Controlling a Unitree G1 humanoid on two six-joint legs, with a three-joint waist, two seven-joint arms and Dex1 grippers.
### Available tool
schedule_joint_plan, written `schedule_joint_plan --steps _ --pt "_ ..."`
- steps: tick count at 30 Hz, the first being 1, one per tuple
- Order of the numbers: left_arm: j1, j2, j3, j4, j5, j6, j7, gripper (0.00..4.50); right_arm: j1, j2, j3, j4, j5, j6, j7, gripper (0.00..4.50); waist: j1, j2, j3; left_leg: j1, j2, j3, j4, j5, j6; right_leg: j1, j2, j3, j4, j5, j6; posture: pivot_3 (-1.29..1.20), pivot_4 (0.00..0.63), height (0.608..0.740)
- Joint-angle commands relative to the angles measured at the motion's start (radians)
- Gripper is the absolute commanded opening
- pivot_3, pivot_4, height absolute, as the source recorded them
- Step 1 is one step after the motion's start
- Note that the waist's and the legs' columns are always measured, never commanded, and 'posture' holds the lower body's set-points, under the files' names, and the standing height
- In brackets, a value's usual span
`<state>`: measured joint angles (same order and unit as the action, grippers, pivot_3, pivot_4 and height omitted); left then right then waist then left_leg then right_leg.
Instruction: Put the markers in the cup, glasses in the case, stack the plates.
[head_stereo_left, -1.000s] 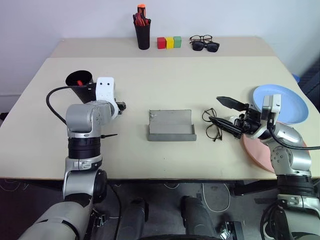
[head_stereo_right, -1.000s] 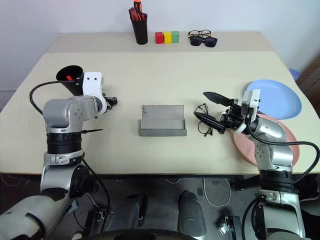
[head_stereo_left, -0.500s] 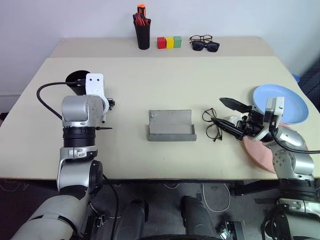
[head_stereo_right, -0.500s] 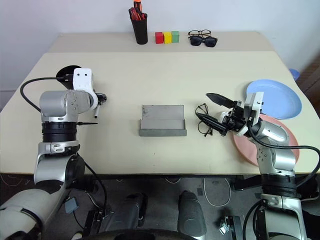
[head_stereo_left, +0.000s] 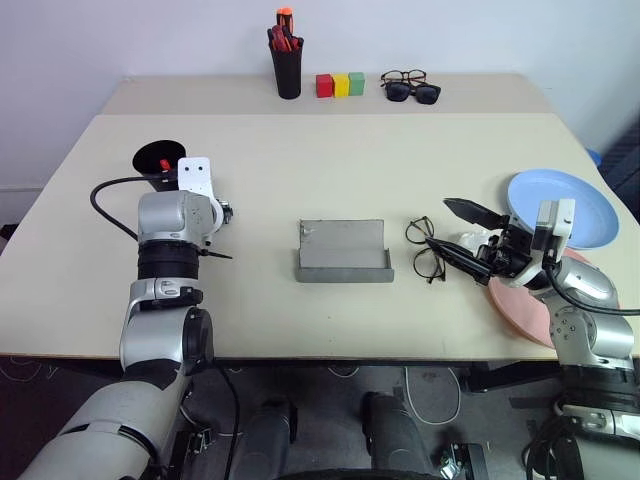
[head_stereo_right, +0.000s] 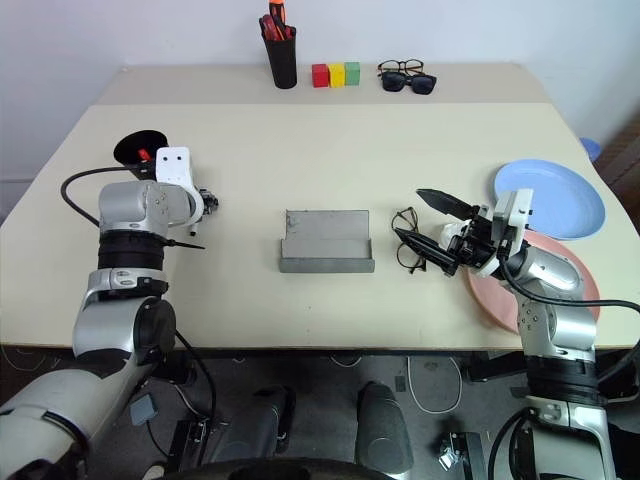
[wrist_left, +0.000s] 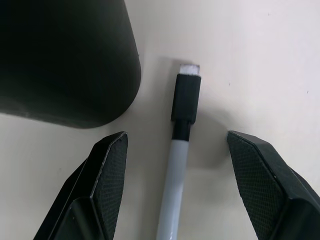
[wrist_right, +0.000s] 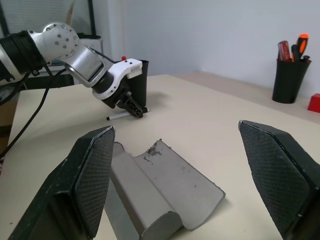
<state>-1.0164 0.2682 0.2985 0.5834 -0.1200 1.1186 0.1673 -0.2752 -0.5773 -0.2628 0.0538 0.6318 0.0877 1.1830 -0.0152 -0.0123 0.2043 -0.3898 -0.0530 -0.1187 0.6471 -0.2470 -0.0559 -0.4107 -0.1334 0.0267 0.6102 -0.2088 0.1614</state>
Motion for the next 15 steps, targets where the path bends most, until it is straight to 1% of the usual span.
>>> schedule_joint_plan --steps 1,5,6,11,15 --pt "-0.027 -0.007 0.03 0.053 -0.009 -0.005 0.018 2.32 0.01 -0.022 -0.034 -0.056 0.019 -0.001 -0.008 4.05 0.0 0.0 0.0 0.0 0.0 0.0 0.0 0.0 0.0 0.0 0.0 0.0 0.0 0.0 0.0 0.0 0.15 0.74" --pt "-0.033 -0.007 0.029 0.055 -0.013 0.011 0.01 0.38 0.023 -0.027 -0.041 -0.066 0.021 0.008 -0.013 4.05 -0.003 0.0 0.0 0.001 0.0 0.0 0.0 0.0 0.0 0.001 0.0 0.0 0.0 0.0 0.001 0.0 0.15 0.74" --pt "-0.031 -0.006 0.023 0.049 -0.011 0.013 0.006 0.09 0.025 -0.027 -0.042 -0.069 0.021 0.009 -0.014 4.05 -0.003 0.0 0.0 0.001 0.0 0.0 0.0 0.0 0.0 0.001 0.0 0.0 0.0 0.0 0.001 0.0 0.15 0.74" --pt "-0.005 -0.011 0.0 -0.055 -0.013 0.067 -0.018 0.09 0.023 -0.027 -0.04 -0.066 0.019 0.011 -0.018 4.05 -0.002 0.0 0.0 0.001 0.0 0.0 0.0 0.0 0.0 0.001 0.0 0.0 0.0 0.0 0.0 0.0 0.15 0.74" --pt "0.039 0.005 -0.056 -0.239 -0.021 0.163 -0.071 0.09 0.013 -0.025 -0.036 -0.055 0.016 0.008 -0.019 4.05 -0.002 0.0 0.0 0.0 0.0 0.0 0.0 0.0 0.0 0.0 0.0 0.0 0.0 0.0 0.0 0.0 0.15 0.74"
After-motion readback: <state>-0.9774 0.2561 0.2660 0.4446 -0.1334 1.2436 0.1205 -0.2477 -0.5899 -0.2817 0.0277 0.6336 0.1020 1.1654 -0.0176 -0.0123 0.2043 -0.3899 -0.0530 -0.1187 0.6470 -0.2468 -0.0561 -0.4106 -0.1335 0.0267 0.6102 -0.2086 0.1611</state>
